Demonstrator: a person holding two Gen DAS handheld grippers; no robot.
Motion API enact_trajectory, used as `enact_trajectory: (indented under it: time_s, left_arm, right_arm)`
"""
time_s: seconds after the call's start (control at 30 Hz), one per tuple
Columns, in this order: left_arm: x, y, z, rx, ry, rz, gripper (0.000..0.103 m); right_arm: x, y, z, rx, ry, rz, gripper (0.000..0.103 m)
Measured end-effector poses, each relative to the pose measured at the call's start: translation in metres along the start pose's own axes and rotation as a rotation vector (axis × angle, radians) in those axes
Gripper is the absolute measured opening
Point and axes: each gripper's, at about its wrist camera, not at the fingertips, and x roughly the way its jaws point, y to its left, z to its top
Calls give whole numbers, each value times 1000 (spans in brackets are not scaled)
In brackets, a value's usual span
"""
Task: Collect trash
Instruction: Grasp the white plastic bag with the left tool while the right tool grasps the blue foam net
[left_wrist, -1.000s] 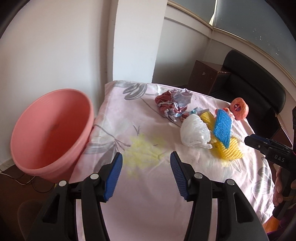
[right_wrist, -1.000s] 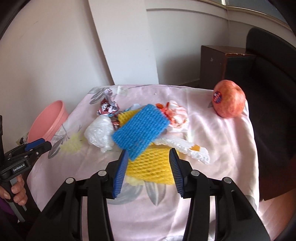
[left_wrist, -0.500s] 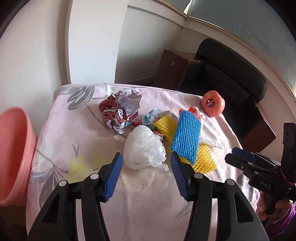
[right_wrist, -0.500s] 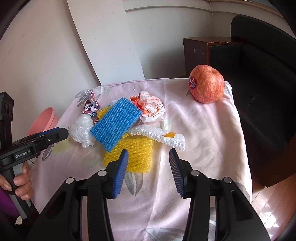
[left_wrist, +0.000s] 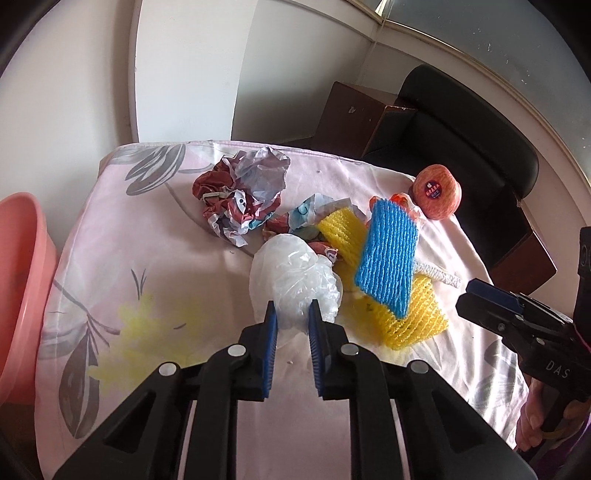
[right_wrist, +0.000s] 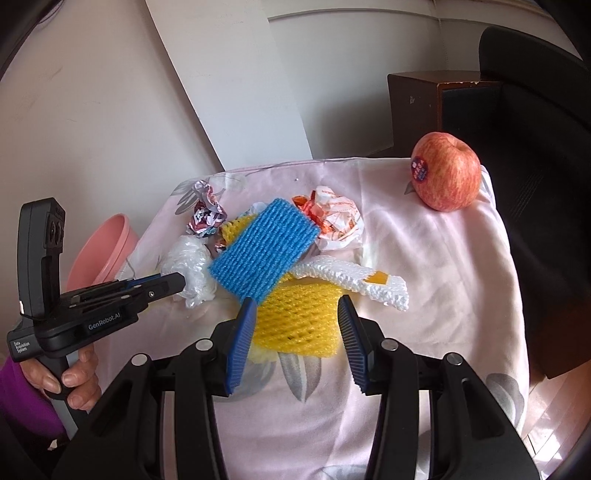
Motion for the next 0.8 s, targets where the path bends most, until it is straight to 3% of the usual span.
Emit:
enact_trajectory:
  time_s: [0.3,0.5,0.63,0.7,0.8]
  left_arm:
    - [-35,12,-9,-33,-45,17,13]
    - [-46,23,-17,-74,-50,55,13]
    - [-56,31,-21,-103,-74,75,13]
    - [-62,35,-23,-111,-85,83,13]
    - [-71,41,-26,-114,-99,97,13]
  right_arm:
    - [47,13,14,52,64,40,47]
    - [62,15,20,84,61,55,46]
    - [71,21,21,40,94,22,18]
    - [72,24,21,24,98,13,10]
    - [68,33,20,-3,82,-2,7]
